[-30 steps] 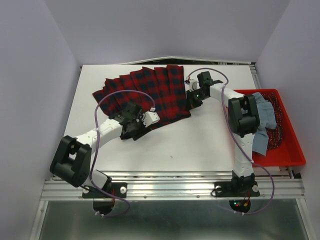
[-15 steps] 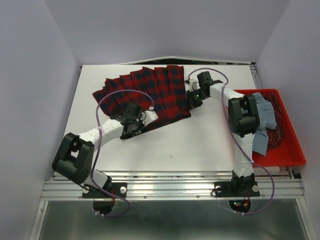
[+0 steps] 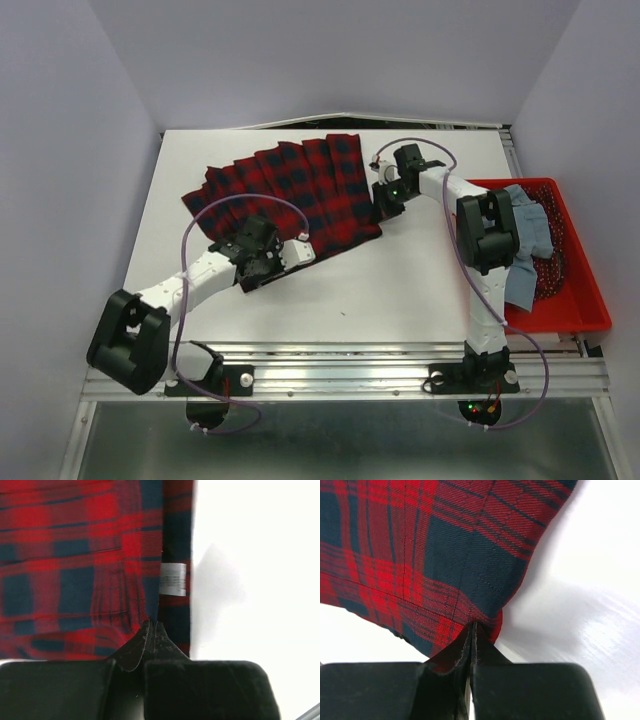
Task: Fold and stack the skirts
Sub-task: Fold the skirt
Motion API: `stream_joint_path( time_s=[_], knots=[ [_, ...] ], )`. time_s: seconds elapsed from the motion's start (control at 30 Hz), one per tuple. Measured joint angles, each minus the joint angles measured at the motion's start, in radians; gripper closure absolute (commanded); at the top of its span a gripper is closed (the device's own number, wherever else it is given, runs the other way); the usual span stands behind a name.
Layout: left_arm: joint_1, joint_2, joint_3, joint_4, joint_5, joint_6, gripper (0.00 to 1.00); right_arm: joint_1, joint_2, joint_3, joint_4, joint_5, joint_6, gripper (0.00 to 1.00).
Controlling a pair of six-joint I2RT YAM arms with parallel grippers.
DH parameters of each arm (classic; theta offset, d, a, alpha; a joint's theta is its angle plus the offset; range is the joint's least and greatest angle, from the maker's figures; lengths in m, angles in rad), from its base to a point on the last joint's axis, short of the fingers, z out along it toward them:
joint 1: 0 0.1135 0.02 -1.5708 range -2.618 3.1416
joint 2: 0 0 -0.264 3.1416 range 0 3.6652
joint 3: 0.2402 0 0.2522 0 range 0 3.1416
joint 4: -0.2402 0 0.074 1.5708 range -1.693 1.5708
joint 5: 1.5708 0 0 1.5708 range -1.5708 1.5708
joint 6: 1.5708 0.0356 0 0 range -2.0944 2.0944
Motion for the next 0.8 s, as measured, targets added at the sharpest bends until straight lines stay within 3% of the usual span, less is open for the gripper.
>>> stream_joint_path(
  time_s=[0.27,0.37,0.4,0.53,0.7,0.77,0.8],
  knots=[
    [-0.013,0.162,-0.059,0.027,0.044,0.104,0.99,-0.011,0.002,-0.002,-0.030,-0.023,0.023,0.99],
    [-0.013,0.169,-0.048,0.023,0.045,0.118,0.75,-0.016,0.003,-0.002,-0.034,-0.027,0.021,0.99],
    [-0.013,0.169,-0.044,0.017,0.049,0.117,0.53,-0.018,0.003,-0.001,-0.036,-0.027,0.021,0.99],
    [-0.010,0.129,0.001,-0.090,0.111,0.090,0.30,-0.019,0.037,0.067,-0.068,0.002,-0.006,0.99],
    [-0.001,-0.042,0.142,-0.169,0.184,-0.010,0.27,-0.010,0.094,0.201,-0.043,0.172,-0.110,0.99],
    [0.021,-0.093,0.179,-0.148,0.204,-0.055,0.28,0.005,0.115,0.238,0.020,0.266,-0.162,0.88],
    [0.061,-0.119,0.196,-0.129,0.220,-0.081,0.30,0.013,0.126,0.253,0.047,0.308,-0.183,0.75]
  ],
)
